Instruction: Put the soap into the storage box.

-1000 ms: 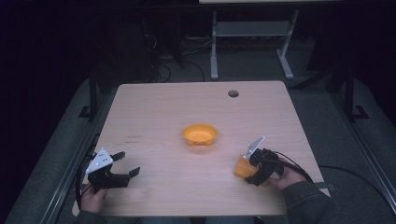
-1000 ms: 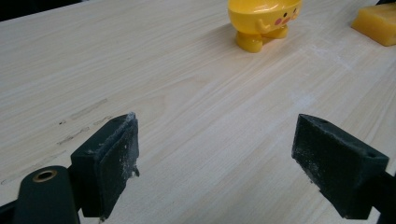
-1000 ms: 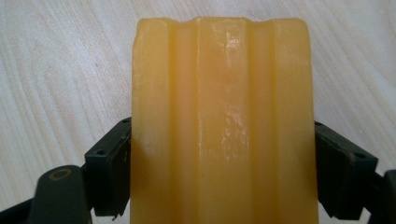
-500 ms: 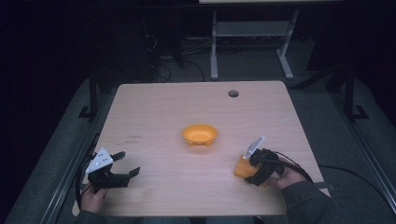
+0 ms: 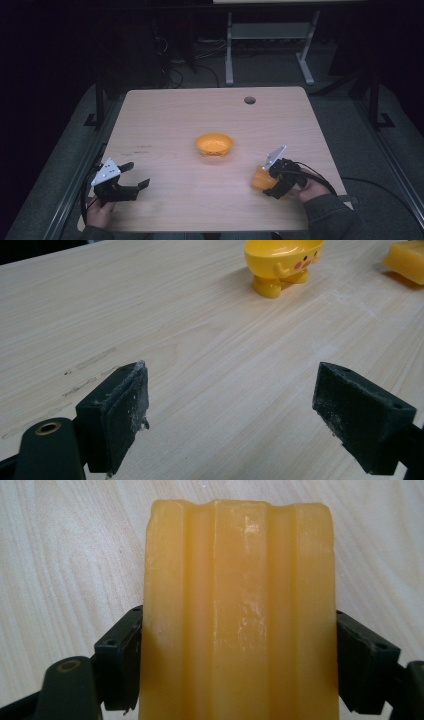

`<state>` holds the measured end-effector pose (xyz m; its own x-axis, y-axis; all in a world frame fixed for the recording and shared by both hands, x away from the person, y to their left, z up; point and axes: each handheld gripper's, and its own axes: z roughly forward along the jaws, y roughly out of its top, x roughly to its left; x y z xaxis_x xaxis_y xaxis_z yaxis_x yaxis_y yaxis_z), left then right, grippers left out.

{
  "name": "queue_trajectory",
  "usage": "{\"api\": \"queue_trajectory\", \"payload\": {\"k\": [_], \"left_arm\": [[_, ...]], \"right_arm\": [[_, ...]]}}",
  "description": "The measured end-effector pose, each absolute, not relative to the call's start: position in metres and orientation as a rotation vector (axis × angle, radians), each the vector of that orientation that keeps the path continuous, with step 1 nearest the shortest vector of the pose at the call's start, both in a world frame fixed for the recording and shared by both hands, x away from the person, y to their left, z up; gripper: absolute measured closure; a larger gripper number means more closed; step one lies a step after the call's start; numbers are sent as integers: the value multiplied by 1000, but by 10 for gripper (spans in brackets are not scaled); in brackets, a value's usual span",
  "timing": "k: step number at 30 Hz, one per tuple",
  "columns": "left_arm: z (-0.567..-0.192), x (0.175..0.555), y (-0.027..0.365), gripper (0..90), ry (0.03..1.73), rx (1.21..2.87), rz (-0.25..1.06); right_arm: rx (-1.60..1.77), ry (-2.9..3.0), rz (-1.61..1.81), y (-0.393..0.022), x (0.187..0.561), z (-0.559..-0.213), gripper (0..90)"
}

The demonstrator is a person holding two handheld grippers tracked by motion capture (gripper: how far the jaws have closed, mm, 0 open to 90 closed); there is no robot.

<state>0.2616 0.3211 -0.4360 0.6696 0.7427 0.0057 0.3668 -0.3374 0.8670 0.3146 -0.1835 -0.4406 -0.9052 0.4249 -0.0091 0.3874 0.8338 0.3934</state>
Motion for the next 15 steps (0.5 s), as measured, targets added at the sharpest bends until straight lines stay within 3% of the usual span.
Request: {"api": "queue_trajectory", "payload": {"k": [15], "left_arm": [[-436,261,321,143,863,1948,507]], "right_arm": [[611,2903,635,-181,322,-424,207]]}}
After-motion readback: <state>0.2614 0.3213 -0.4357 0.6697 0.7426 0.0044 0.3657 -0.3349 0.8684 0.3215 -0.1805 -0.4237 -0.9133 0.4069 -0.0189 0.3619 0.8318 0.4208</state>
